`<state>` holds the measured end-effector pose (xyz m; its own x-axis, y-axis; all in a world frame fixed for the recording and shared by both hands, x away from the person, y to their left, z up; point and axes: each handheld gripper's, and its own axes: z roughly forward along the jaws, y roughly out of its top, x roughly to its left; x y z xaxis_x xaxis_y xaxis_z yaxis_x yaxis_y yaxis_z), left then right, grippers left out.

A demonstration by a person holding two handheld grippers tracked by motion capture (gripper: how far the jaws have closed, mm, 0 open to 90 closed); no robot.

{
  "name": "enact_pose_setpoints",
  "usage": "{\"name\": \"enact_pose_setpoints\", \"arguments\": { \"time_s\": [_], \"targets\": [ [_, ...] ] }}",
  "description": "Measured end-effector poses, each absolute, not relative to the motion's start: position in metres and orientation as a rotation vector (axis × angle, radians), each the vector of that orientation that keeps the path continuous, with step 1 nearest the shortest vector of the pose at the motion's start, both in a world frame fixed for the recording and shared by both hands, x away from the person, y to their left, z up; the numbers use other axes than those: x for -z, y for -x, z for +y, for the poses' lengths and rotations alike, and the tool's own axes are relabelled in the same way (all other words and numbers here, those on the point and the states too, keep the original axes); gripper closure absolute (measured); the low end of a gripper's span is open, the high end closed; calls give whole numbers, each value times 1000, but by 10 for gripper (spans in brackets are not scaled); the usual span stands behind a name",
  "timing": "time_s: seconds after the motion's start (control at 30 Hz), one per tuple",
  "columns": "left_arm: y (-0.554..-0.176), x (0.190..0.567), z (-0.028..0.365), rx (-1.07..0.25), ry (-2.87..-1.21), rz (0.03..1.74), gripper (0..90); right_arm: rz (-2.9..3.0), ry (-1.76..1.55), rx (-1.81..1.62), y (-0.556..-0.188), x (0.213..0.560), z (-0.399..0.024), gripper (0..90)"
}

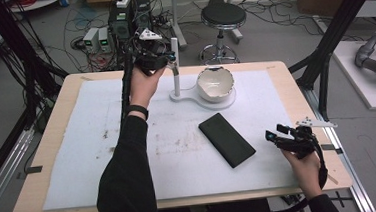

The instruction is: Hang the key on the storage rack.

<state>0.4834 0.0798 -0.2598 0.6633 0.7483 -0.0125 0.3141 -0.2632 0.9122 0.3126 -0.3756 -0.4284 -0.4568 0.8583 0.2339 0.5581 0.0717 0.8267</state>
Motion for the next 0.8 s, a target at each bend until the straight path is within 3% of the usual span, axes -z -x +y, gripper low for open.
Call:
{"name": "enact_pose_setpoints", "arguments": {
  "time_s": [0.67,0.8],
  "targets": [
    [-491,266,81,-580,-1827,874,874,2048,-1404,-1334,-312,429,-376,341],
    [-490,267,81,-589,-1813,886,827,2048,-1413,-1335,-311,428,-376,341]
  ]
}}
